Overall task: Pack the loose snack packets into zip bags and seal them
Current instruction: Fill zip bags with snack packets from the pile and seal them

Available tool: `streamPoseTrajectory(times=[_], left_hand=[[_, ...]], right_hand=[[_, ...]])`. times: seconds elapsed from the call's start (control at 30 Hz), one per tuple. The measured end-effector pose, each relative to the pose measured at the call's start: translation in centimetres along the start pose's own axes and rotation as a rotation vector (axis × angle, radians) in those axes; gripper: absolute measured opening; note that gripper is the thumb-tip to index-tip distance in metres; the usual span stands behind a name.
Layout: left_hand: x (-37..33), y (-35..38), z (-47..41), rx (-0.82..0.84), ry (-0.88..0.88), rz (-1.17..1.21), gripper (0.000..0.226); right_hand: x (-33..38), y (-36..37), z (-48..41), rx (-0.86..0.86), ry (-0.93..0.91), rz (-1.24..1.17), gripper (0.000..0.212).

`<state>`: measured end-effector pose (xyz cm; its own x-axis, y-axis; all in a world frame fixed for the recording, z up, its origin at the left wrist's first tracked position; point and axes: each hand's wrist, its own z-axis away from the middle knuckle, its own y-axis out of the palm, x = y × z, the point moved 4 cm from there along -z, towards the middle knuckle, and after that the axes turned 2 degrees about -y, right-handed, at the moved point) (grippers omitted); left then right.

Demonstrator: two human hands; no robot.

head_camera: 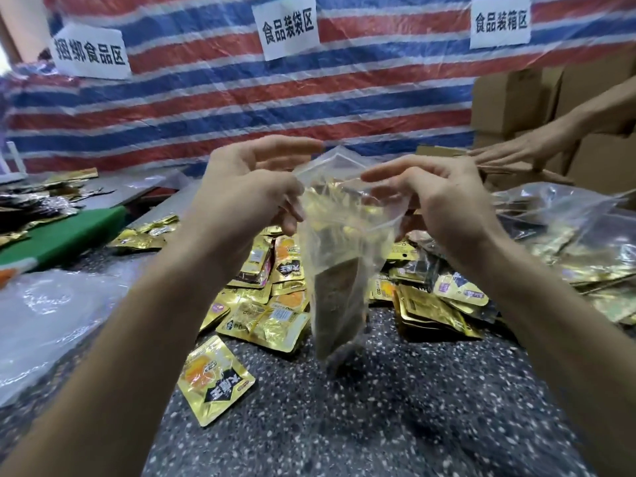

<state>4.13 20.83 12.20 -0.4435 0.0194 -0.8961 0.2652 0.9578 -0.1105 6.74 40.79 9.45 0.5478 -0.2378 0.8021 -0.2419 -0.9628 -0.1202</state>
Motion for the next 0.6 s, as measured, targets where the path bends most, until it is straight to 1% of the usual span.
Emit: streamPoseTrajectory(times=[0.07, 0.1, 0.13, 0.17, 0.2, 0.23, 0.27, 0.33, 0.37, 0.4, 0.43, 0.5, 0.53, 0.6], left_hand=[[0.9, -0.5, -0.2, -0.054, 0.015, 0.151, 0.019], [1.7, -1.0, -0.2, -0.106, 0.006, 0.202, 0.014], [2.6, -1.5, -0.2, -0.151, -0.012, 0.219, 0.015], [3.8, -2.1, 0.1, -0.167, -0.028, 0.178, 0.013], [5.0, -2.6, 0.4, -0.143, -0.037, 0.059, 0.014], [6.4, -3.1, 0.8, -0.053, -0.041, -0.143, 0.023], [8.1, -3.3, 1.3, 0.101, -0.067, -0.38, 0.036], [11.9, -3.4, 2.9, 0.518, -0.223, -0.81, 0.057], [13.3, -3.6, 3.6, 0.666, -0.279, -0.941, 0.066], [14.3, -3.6, 4.0, 0.744, -0.28, -0.994, 0.076], [14.9, -3.4, 4.0, 0.764, -0.252, -0.997, 0.081], [15.3, -3.1, 3.3, 0.677, -0.168, -1.003, 0.082], [15.2, -3.0, 2.8, 0.631, -0.109, -1.062, 0.079], [15.2, -2.9, 2.2, 0.608, -0.023, -1.203, 0.078]], right_hand=[[-0.9, 0.3, -0.3, -0.007, 0.028, -0.065, 0.036], [-1.5, 0.6, -0.4, -0.002, 0.045, -0.096, 0.037], [-2.0, 0.9, -0.5, 0.003, 0.061, -0.138, 0.04], [-2.4, 1.2, -0.6, 0.007, 0.072, -0.189, 0.044], [-2.8, 1.4, -0.6, 0.011, 0.076, -0.243, 0.049], [-3.1, 1.5, -0.6, 0.015, 0.072, -0.289, 0.053], [-3.4, 1.5, -0.6, 0.024, 0.061, -0.326, 0.056], [-4.0, 1.8, -0.4, 0.043, 0.028, -0.378, 0.057], [-4.3, 1.9, -0.2, 0.042, 0.012, -0.391, 0.057], [-4.7, 2.0, 0.0, 0.035, -0.005, -0.398, 0.055], [-5.0, 2.1, 0.3, 0.023, -0.025, -0.393, 0.053], [-5.3, 2.1, 1.0, -0.007, -0.086, -0.329, 0.046], [-5.3, 2.1, 1.2, -0.018, -0.123, -0.282, 0.042], [-5.1, 1.9, 1.6, -0.027, -0.185, -0.21, 0.034]])
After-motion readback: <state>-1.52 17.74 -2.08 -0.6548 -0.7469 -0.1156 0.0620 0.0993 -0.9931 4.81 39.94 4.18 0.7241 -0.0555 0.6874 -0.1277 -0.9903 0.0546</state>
